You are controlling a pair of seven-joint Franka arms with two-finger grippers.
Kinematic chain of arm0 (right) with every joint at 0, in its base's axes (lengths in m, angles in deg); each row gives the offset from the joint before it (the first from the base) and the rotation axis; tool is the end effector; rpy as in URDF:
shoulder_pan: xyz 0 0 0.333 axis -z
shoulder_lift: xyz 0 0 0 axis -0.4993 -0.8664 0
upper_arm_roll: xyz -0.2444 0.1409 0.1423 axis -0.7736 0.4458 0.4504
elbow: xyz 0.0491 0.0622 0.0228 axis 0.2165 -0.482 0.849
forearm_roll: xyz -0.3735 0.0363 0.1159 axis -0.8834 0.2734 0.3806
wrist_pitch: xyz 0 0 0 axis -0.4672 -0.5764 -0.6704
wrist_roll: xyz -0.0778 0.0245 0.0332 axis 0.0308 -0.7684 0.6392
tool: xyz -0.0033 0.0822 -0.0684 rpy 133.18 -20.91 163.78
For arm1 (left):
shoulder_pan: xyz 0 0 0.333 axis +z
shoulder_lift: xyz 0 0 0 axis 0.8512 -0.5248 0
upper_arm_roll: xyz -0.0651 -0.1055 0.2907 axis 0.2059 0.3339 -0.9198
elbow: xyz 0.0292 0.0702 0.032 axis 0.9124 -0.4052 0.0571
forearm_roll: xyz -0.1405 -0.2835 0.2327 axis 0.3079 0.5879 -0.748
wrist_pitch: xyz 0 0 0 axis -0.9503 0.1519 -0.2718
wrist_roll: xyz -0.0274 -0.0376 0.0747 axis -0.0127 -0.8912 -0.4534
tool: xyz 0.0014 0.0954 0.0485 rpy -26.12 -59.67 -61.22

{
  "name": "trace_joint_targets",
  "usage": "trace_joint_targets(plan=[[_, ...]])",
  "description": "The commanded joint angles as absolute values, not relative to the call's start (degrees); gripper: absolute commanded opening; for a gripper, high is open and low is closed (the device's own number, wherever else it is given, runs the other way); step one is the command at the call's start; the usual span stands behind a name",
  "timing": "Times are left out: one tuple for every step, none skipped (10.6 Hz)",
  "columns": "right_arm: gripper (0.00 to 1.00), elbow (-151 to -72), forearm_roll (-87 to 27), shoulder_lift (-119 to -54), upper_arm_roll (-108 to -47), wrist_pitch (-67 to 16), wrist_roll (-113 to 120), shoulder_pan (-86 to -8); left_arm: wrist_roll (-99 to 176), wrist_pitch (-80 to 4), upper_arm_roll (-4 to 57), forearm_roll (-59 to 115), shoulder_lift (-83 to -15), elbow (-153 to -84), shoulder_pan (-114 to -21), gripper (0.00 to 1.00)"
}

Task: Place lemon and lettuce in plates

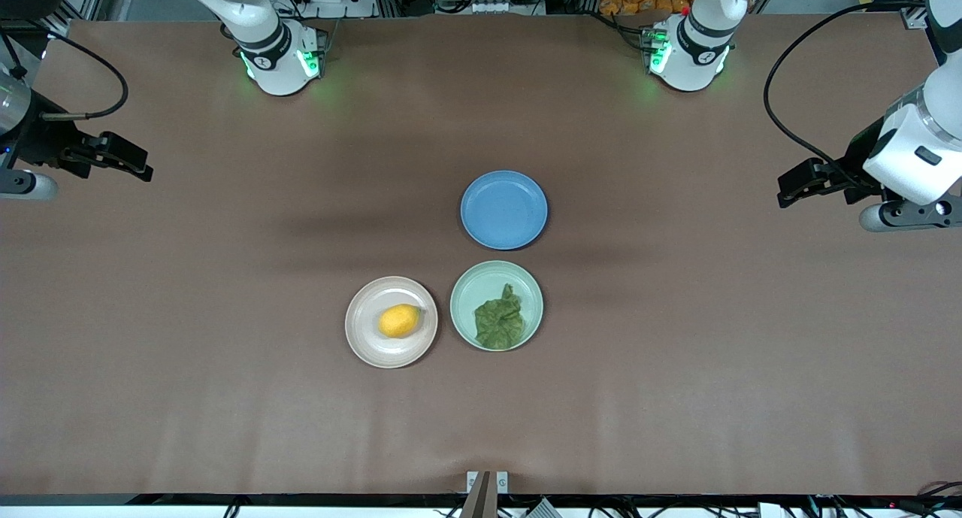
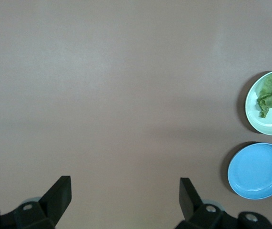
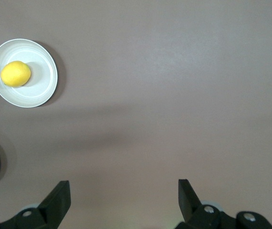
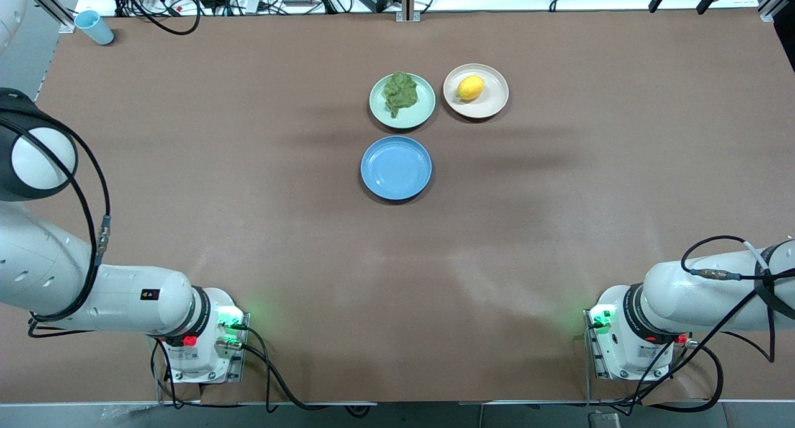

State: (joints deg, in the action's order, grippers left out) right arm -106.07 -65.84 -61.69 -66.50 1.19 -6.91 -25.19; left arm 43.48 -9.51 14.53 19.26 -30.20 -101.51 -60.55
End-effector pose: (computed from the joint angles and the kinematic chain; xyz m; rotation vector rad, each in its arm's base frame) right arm 0.5417 0.0093 0.6068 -3.1251 0.1238 0.1013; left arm 0.5845 -0.0817 0.6100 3.1309 0.0808 -0.0397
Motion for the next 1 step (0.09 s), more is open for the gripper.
trace_joint_targets(plan=[[1.00,-106.1,-65.9,-60.7,-66.1,2.0,-6.5,-24.7,42.7,-9.3,14.4,20.9,-29.9,-101.6,-60.3,1.00]])
